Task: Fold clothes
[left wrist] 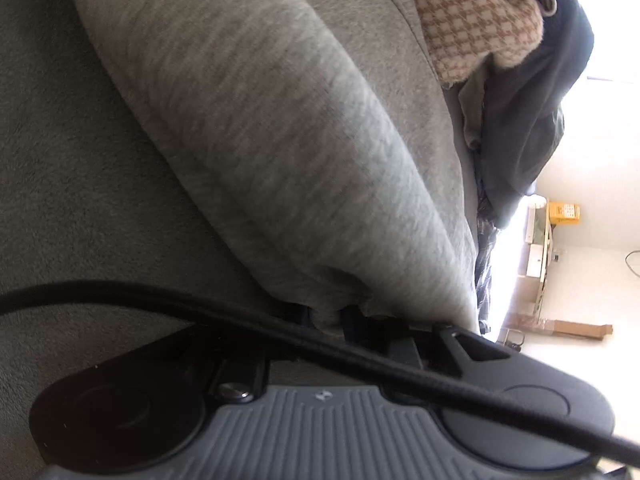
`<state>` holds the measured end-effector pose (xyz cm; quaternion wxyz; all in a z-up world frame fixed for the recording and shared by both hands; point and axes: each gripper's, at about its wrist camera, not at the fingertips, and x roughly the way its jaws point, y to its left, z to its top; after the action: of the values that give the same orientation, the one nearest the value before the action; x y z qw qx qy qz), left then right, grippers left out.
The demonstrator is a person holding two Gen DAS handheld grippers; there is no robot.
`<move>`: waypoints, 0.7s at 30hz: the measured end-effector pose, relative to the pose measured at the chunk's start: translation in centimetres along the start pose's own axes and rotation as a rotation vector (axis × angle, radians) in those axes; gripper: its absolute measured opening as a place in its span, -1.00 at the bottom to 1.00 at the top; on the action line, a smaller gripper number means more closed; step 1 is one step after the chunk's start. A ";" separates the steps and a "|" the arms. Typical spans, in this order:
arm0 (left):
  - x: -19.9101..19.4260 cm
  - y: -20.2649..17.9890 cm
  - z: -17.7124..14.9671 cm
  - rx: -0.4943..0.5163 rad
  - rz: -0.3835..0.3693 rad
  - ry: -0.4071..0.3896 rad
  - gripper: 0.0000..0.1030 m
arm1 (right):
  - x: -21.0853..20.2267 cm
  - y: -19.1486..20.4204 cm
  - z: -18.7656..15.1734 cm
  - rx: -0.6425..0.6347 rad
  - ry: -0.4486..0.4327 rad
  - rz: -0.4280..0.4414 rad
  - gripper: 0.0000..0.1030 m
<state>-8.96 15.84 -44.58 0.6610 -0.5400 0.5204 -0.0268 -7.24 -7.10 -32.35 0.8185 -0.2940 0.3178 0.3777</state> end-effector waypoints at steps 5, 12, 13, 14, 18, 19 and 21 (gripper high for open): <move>-0.2 1.1 0.0 -0.076 -0.033 0.004 -0.62 | 1.9 1.7 -1.3 -0.020 0.030 0.000 -0.89; -1.3 2.9 -0.6 -0.200 -0.104 -0.001 -0.65 | 2.7 3.0 -2.3 -0.076 0.023 -0.052 -0.84; -1.6 3.0 -0.8 -0.208 -0.110 -0.005 -0.64 | 2.7 3.2 -2.5 -0.086 0.020 -0.060 -0.84; -2.1 3.1 -0.9 -0.209 -0.111 -0.011 -0.64 | 2.8 3.3 -2.6 -0.095 0.019 -0.068 -0.83; -4.7 2.9 -1.6 -0.167 -0.110 -0.036 -0.61 | 3.0 3.8 -2.8 -0.130 0.017 -0.091 -0.82; -5.4 2.7 -1.8 -0.142 -0.112 -0.038 -0.60 | 3.1 4.0 -2.8 -0.147 0.018 -0.096 -0.82; -6.8 1.7 -2.2 -0.073 -0.133 -0.043 -0.57 | 3.1 4.4 -2.9 -0.182 0.020 -0.106 -0.82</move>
<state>-14.55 19.11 -41.11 0.6487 -0.5973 0.4699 -0.0403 -10.04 -5.48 -37.56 0.8038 -0.3875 0.2745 0.3583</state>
